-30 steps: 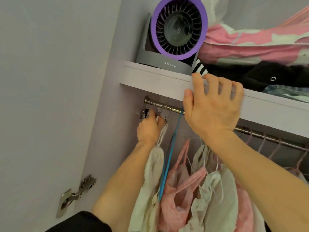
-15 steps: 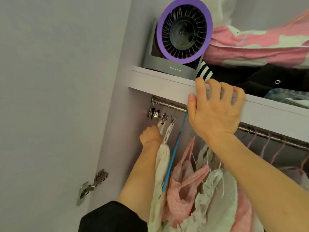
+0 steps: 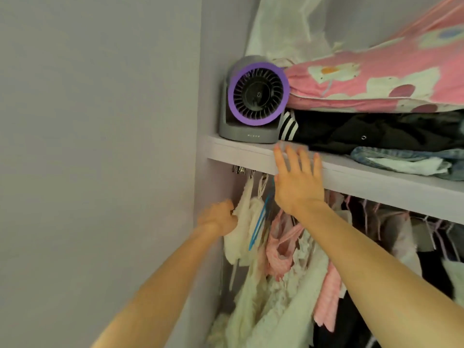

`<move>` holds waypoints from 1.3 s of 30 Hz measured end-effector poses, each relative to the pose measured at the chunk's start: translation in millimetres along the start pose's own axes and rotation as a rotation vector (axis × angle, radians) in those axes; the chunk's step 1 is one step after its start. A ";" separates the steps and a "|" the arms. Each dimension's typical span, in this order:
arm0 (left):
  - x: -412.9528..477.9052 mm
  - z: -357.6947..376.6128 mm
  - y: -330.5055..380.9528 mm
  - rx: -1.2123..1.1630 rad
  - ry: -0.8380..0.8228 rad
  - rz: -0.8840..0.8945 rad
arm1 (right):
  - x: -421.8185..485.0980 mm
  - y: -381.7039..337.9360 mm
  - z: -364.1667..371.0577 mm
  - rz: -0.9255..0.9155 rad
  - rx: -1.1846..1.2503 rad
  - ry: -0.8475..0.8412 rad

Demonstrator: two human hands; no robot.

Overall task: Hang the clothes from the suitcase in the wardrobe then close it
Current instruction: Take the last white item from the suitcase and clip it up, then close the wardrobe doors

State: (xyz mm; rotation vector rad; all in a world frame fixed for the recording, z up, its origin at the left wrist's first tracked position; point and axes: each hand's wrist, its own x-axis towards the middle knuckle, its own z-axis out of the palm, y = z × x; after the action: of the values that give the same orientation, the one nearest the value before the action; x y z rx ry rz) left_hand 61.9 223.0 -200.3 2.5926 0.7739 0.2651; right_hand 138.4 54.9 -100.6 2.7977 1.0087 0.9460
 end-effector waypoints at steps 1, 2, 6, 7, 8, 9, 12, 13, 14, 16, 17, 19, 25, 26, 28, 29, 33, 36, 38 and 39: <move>-21.7 -14.8 -0.2 0.002 0.006 0.010 | -3.7 -0.2 -12.7 0.004 0.028 -0.092; -43.2 -27.5 -1.2 0.012 0.009 0.026 | -9.2 -1.3 -23.1 0.009 0.053 -0.168; -134.4 -68.5 -16.7 0.103 0.003 0.051 | -63.3 -15.5 -43.6 -0.058 0.162 -0.369; -161.4 -79.1 -21.9 0.137 0.003 0.048 | -88.0 -22.3 -49.2 -0.054 0.247 -0.399; -182.5 -88.3 -26.7 0.163 0.009 0.054 | -110.1 -29.8 -51.9 -0.060 0.334 -0.414; -205.4 -97.2 -31.3 0.178 0.014 0.055 | -133.6 -39.8 -58.3 -0.082 0.385 -0.425; -262.8 -126.0 -43.2 0.201 0.082 0.084 | -193.9 -67.6 -76.8 -0.087 0.536 -0.449; -286.4 -136.4 -49.3 0.196 0.092 0.087 | -216.5 -80.4 -87.1 -0.069 0.605 -0.464; -293.5 -140.4 -49.1 0.174 0.118 0.097 | -226.4 -83.1 -87.7 -0.057 0.680 -0.477; -328.3 -156.2 -63.1 0.132 0.148 0.125 | -256.6 -105.1 -107.2 -0.008 0.824 -0.521; -342.2 -160.8 -69.1 0.104 0.175 0.138 | -267.3 -113.4 -113.9 0.005 0.872 -0.535; -371.7 -171.5 -88.9 0.012 0.237 0.154 | -284.9 -135.5 -130.2 0.021 0.958 -0.541; -418.2 -203.9 -153.1 -0.428 0.558 0.076 | -301.0 -197.2 -177.2 -0.019 1.102 -0.522; -416.4 -211.1 -159.7 -0.466 0.591 0.050 | -299.9 -205.7 -182.1 -0.031 1.110 -0.527; -408.2 -226.0 -169.1 -0.514 0.596 0.020 | -293.9 -223.4 -188.3 -0.051 1.105 -0.528; -403.1 -234.3 -174.3 -0.535 0.568 0.009 | -289.6 -235.0 -190.6 -0.060 1.093 -0.523; -378.4 -252.4 -183.8 -0.616 0.357 0.004 | -272.5 -273.9 -194.1 -0.070 1.050 -0.503; -366.4 -251.2 -187.0 -0.622 0.252 0.039 | -264.1 -298.7 -191.1 -0.077 1.025 -0.502; -362.1 -244.0 -187.2 -0.625 0.254 0.030 | -264.4 -309.8 -186.7 -0.049 1.034 -0.504; -360.9 -239.4 -188.2 -0.620 0.281 0.021 | -266.4 -314.2 -184.1 -0.038 1.046 -0.510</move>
State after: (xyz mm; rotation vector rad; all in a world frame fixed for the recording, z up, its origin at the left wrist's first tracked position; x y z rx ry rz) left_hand -397.2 244.7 -91.9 1.9968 0.6271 0.7570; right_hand -304.8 114.7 -160.8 3.3837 1.7853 -0.5043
